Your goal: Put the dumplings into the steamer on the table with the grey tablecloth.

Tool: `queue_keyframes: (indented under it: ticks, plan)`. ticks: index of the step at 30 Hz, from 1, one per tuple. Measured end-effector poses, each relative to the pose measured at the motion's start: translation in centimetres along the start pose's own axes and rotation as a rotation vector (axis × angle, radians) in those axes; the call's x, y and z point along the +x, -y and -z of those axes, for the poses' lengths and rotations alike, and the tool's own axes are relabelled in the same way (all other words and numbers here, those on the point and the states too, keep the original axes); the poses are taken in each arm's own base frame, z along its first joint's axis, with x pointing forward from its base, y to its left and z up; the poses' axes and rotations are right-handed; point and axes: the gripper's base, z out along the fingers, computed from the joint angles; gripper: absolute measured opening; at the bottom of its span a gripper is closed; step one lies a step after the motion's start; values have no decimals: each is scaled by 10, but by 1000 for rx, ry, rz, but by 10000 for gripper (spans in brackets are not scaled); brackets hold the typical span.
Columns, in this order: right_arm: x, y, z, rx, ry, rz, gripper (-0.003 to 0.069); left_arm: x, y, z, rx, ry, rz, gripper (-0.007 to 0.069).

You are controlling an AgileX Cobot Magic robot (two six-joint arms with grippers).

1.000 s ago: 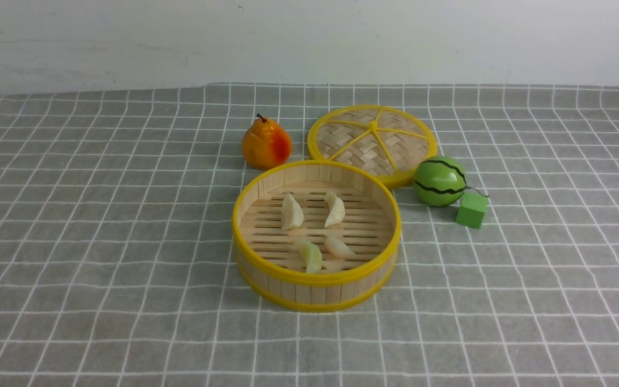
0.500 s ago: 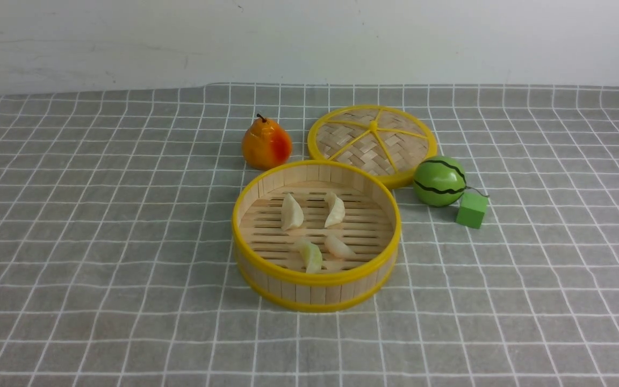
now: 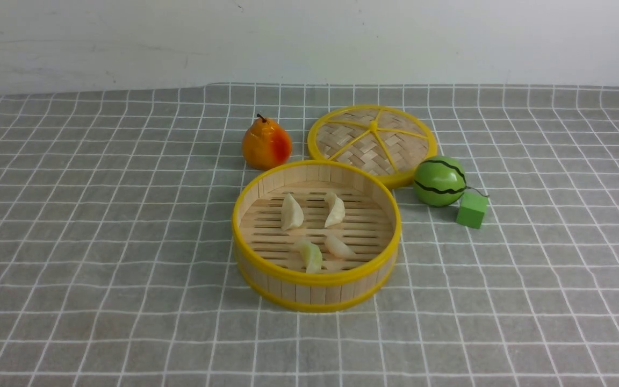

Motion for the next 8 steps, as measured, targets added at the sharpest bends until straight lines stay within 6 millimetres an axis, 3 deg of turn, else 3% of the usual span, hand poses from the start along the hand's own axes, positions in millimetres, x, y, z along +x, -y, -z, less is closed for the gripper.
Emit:
queue_keyframes:
  ticks: [8]
  plan:
    - [0, 0, 0, 0, 0, 0, 101, 0, 0, 0, 0, 0, 0, 5]
